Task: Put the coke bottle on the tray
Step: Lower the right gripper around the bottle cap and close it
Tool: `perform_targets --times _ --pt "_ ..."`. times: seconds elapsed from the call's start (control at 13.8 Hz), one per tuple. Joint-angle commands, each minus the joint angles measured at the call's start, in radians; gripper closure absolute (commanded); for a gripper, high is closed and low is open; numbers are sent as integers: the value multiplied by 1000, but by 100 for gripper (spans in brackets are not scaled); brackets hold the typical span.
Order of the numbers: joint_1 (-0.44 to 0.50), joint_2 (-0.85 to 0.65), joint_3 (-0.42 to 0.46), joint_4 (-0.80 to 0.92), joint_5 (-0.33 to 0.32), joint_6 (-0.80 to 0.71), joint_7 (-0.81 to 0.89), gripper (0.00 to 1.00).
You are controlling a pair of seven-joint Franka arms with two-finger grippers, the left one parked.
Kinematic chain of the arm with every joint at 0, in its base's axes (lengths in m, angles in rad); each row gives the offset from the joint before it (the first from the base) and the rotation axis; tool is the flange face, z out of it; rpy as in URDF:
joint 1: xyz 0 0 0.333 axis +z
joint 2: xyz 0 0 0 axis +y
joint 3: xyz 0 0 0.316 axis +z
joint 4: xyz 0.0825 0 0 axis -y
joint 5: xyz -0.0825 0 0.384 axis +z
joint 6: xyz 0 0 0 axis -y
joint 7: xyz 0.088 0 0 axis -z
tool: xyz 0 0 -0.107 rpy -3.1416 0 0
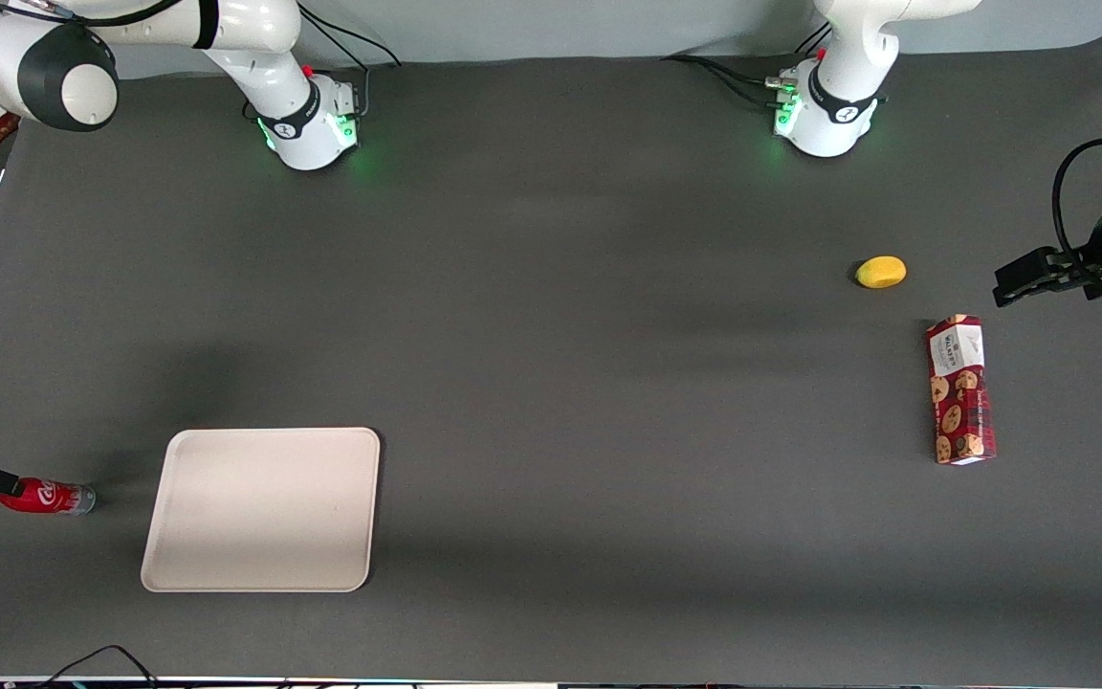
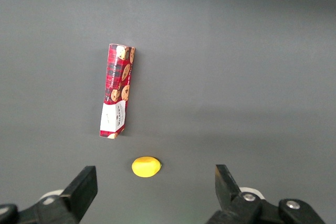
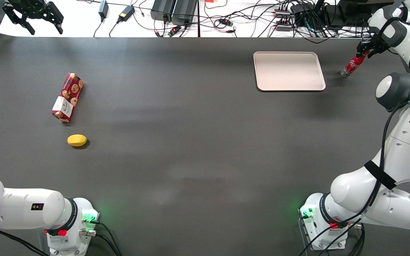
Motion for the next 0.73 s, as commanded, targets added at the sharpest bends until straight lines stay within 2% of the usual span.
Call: perform_targets --times 0.0,0.07,0.15,0.36,0.65 --pt "-10 13 11 25 18 4 -10 78" --pt "-10 13 11 25 17 4 -10 93" --pt "-10 13 11 25 14 4 -15 100" --pt "-4 0 9 27 7 1 -15 100" --pt "5 -87 8 24 3 -16 -4 100"
